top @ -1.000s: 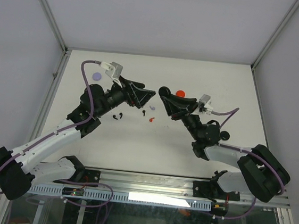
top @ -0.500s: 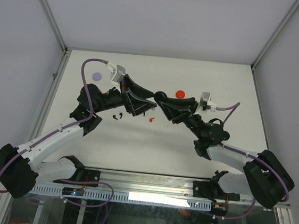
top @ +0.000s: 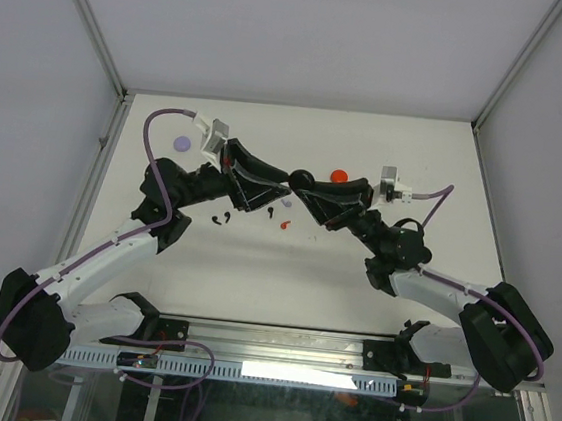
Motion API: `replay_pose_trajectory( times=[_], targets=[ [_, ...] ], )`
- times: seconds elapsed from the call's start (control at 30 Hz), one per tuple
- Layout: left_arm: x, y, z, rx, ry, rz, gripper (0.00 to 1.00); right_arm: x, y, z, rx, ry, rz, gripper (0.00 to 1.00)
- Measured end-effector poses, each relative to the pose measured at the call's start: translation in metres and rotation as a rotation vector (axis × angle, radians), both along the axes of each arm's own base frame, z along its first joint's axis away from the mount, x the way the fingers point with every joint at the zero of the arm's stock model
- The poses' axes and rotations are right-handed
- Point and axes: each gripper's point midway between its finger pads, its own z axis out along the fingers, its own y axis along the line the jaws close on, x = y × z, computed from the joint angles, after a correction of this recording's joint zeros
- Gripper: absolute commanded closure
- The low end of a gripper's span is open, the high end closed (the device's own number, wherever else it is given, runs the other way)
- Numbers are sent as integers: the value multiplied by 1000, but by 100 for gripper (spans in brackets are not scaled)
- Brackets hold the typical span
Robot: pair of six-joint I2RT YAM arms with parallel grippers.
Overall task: Insert the wireless bluetooth earbuds into the charging case
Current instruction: Pick up the charging case at the center of the board.
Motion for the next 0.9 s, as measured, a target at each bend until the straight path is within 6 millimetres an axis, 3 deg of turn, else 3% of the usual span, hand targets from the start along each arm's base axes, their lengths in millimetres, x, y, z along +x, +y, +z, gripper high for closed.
replay_pose_trajectory(
  times=[0.37,0.67,0.9],
  targets=[
    [-1,-2,-6,12,16,-29,54,-12,9,-3,-29,-1,86,100],
    [-4,-1,-4,4,7,-46,79,-15,10,-3,-33,-4,104,100],
    [-6,-1,-8,17,-3,-53,92,-16,11,-6,-53,-8,119,70]
  ],
)
